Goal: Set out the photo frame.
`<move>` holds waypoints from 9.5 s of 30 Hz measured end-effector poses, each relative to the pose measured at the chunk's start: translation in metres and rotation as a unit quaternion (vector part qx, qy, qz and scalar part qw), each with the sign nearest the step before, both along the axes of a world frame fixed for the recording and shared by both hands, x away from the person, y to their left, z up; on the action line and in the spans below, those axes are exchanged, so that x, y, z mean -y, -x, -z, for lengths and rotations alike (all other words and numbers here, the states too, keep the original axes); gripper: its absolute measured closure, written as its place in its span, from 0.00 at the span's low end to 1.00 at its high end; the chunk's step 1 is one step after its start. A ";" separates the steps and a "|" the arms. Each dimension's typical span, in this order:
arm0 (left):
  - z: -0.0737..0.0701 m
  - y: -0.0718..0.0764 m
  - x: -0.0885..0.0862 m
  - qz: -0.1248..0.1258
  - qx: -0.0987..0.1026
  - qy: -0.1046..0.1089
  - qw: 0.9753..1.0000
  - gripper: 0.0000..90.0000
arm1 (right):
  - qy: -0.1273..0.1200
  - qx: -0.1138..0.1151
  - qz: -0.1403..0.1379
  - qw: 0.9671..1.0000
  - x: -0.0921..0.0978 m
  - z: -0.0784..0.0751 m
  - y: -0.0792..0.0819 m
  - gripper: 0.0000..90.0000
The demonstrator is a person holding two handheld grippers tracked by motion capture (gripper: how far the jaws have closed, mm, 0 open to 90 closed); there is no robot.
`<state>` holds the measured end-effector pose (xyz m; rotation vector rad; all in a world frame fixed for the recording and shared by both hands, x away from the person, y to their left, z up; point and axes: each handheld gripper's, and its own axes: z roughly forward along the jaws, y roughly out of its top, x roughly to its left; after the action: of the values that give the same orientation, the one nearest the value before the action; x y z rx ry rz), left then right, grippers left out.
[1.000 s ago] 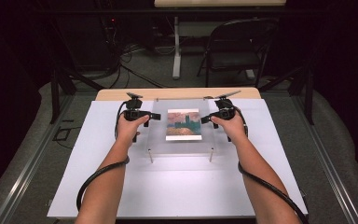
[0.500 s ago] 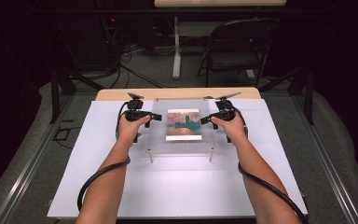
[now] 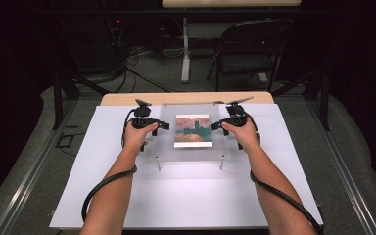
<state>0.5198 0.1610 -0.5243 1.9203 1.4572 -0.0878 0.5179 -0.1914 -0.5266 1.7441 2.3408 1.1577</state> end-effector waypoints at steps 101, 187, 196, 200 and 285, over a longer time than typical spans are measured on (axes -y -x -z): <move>-0.067 0.049 -0.028 0.026 0.079 0.045 0.995 0.77 | 0.024 0.123 -0.053 0.991 0.011 -0.070 0.061 0.67; -0.099 0.182 -0.045 0.107 0.182 0.031 0.977 0.85 | 0.019 0.198 -0.117 0.973 0.019 -0.104 0.186 0.84; -0.094 0.195 -0.048 0.108 0.185 0.046 0.976 0.84 | 0.010 0.193 -0.131 0.972 0.021 -0.103 0.195 0.84; -0.090 0.199 -0.049 0.105 0.179 0.053 0.977 0.85 | 0.009 0.197 -0.131 0.972 0.022 -0.101 0.200 0.84; 0.011 0.259 -0.110 -0.011 0.180 -0.054 0.982 0.43 | 0.045 0.226 -0.008 0.973 0.073 0.003 0.268 0.39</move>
<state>0.2607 0.2711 -0.5356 1.8859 1.2582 0.3392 0.2503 -0.2644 -0.5299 1.2670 2.0959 1.2649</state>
